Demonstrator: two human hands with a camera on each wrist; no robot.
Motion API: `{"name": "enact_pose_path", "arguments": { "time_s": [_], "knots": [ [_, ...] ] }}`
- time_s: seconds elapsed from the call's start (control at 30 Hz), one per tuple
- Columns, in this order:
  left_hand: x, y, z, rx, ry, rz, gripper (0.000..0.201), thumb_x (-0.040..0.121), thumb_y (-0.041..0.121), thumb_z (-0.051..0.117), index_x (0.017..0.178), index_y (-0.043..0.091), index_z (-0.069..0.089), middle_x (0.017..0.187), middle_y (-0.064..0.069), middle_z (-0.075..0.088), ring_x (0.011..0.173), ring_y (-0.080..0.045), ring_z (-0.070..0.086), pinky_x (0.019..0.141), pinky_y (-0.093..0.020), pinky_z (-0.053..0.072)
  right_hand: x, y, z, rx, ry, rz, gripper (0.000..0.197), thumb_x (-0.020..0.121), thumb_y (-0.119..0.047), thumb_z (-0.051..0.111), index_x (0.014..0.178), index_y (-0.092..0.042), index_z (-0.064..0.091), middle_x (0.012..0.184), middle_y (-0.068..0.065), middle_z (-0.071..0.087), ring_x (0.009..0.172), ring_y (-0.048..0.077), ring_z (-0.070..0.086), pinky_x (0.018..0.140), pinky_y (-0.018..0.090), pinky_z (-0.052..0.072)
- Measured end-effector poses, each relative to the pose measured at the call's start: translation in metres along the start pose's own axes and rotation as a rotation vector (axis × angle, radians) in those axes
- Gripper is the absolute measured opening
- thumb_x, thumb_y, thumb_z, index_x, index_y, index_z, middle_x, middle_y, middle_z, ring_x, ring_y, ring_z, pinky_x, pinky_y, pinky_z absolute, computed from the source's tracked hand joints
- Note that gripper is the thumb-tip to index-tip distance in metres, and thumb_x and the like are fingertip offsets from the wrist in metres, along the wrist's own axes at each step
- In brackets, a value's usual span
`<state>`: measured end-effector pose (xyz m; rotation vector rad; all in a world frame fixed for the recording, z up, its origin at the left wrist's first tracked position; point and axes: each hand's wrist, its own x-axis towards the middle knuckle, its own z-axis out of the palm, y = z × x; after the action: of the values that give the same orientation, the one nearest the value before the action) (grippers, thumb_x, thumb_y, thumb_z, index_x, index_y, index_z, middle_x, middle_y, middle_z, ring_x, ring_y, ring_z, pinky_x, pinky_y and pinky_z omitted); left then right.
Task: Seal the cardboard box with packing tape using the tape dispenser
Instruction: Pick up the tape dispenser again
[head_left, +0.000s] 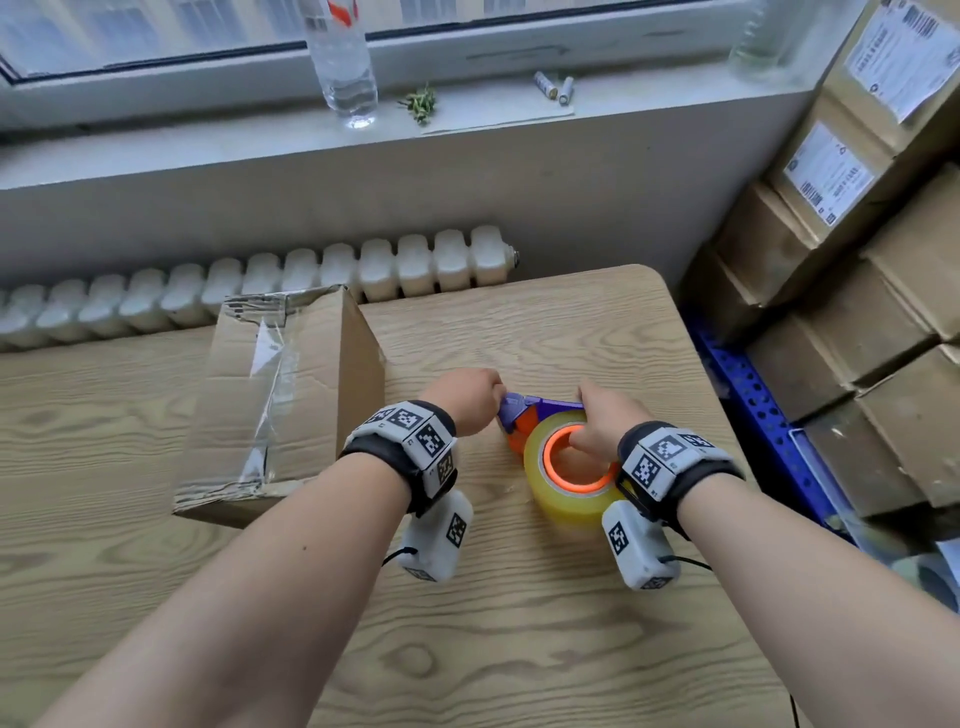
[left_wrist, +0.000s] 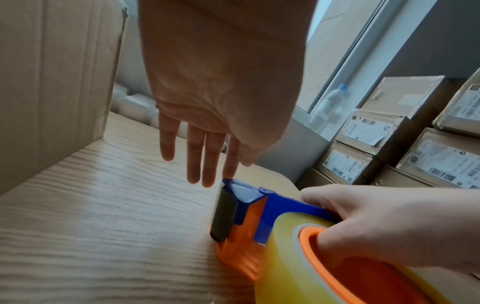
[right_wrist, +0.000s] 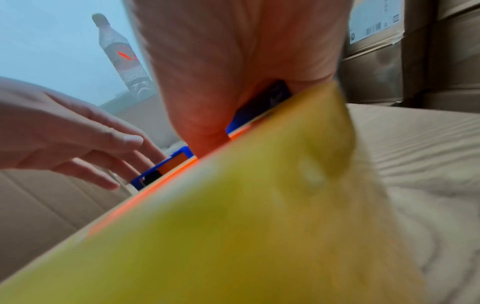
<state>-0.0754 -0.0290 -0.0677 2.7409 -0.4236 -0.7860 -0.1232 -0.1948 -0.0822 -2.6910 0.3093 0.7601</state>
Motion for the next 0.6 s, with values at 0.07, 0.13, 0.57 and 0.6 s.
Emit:
{"name": "enact_pose_path", "arguments": {
  "time_s": [0.07, 0.13, 0.57, 0.6],
  "knots": [
    [-0.008, 0.0, -0.009, -0.034, 0.051, -0.021, 0.038, 0.101, 0.023, 0.032, 0.118, 0.003, 0.06, 0.124, -0.018, 0.061, 0.116, -0.033, 0.054, 0.092, -0.035, 0.041, -0.007, -0.005, -0.009, 0.03, 0.04, -0.02, 0.035, 0.081, -0.013, 0.057, 0.113, -0.011, 0.044, 0.104, 0.013, 0.063, 0.091, 0.03, 0.058, 0.071, 0.032, 0.042],
    [-0.02, 0.0, -0.02, -0.096, 0.088, -0.047, 0.039, 0.102, 0.022, 0.031, 0.115, 0.0, 0.06, 0.12, -0.02, 0.062, 0.113, -0.034, 0.055, 0.09, -0.036, 0.042, -0.018, -0.013, -0.019, 0.074, 0.096, -0.051, 0.044, 0.079, -0.011, 0.062, 0.119, -0.015, 0.047, 0.11, 0.01, 0.062, 0.1, 0.027, 0.059, 0.076, 0.031, 0.044],
    [-0.112, -0.038, -0.09, -1.045, 0.133, -0.202, 0.03, 0.097, 0.015, 0.043, 0.073, 0.005, 0.056, 0.043, -0.002, 0.064, 0.037, -0.009, 0.062, 0.046, -0.019, 0.052, -0.102, -0.095, -0.065, -0.028, 0.376, -0.252, 0.042, 0.071, -0.013, 0.062, 0.109, -0.022, 0.045, 0.097, 0.003, 0.062, 0.09, 0.027, 0.06, 0.076, 0.035, 0.049],
    [-0.119, -0.044, -0.094, -1.084, 0.147, -0.192, 0.028, 0.096, 0.014, 0.044, 0.073, 0.006, 0.057, 0.043, -0.001, 0.064, 0.035, -0.008, 0.061, 0.044, -0.018, 0.052, -0.107, -0.101, -0.065, -0.028, 0.387, -0.27, 0.043, 0.071, -0.013, 0.062, 0.109, -0.022, 0.045, 0.097, 0.002, 0.061, 0.089, 0.027, 0.059, 0.074, 0.034, 0.048]
  ]
}}
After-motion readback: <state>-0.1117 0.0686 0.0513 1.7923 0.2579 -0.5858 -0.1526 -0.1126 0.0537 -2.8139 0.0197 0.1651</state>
